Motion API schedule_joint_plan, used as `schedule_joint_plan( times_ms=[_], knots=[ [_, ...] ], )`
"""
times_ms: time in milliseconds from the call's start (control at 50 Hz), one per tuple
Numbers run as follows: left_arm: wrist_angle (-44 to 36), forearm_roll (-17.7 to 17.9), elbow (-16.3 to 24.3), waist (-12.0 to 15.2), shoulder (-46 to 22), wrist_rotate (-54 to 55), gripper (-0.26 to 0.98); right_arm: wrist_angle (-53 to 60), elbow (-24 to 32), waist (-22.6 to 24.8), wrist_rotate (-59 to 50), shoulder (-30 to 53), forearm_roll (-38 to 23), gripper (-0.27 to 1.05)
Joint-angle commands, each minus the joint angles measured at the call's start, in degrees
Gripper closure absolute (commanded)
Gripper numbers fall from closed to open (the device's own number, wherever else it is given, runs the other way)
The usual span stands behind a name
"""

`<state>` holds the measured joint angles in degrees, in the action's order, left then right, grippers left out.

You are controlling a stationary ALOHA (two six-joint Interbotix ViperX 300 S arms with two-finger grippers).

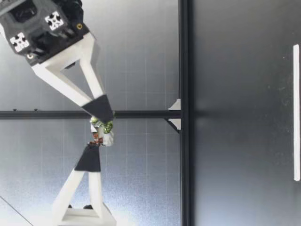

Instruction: Pick up the candy and unwrap it.

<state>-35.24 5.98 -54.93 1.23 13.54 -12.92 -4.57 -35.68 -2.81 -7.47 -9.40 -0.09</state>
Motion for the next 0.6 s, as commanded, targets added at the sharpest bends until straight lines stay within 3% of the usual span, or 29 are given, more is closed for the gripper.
schedule_joint_plan(
  times_ms=[0,160,300,380,520,580],
  knots=[
    [-0.5,0.4,0.4,-0.2,1.3,0.1,0.91,0.6,-0.1,-0.1,0.1,-2.5,0.1,1.0],
    [-0.5,1.1,0.2,-0.2,1.8,0.1,0.91,0.4,-1.1,-0.1,0.1,-2.6,0.1,0.97],
    [-0.4,1.8,0.0,-0.2,1.8,0.1,0.91,0.4,-1.1,0.1,-0.1,-2.2,0.1,0.84],
    [-0.4,2.0,-0.3,-0.2,1.8,0.2,0.91,0.4,-1.2,-0.1,-0.1,-2.0,0.2,0.69],
    [-0.4,2.0,-0.9,-0.4,1.9,-0.3,0.91,1.1,-2.3,-0.1,0.5,-2.2,-0.1,0.23],
    [-0.5,2.0,-1.1,-0.4,2.0,-0.4,0.91,2.4,-3.2,-0.1,0.5,-2.5,-0.3,0.13]
  ],
)
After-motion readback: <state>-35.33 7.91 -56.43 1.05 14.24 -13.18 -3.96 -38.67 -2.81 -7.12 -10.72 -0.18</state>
